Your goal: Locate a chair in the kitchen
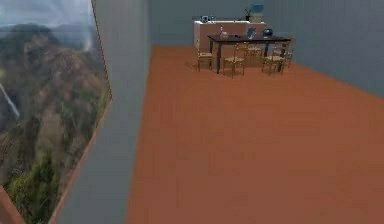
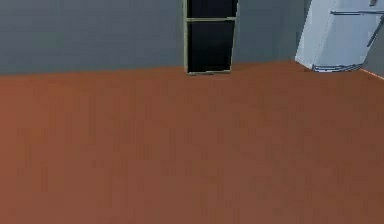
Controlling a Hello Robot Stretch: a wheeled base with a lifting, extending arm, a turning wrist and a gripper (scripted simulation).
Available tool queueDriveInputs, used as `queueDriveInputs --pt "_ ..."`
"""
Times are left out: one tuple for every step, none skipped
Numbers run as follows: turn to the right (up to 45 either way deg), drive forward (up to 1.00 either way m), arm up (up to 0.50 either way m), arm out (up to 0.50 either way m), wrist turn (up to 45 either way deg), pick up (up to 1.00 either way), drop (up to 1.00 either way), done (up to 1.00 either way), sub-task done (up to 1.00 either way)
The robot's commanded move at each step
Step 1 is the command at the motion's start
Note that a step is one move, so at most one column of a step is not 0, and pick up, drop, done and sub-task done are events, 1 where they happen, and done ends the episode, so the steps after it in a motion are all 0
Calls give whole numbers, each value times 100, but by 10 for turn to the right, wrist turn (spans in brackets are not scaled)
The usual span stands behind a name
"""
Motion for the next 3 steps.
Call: queueDriveInputs --pt "450 0 0 0 0 0 0 0 0" --pt "330 0 0 0 0 0 0 0 0" --pt "30 0 0 0 0 0 0 0 0"
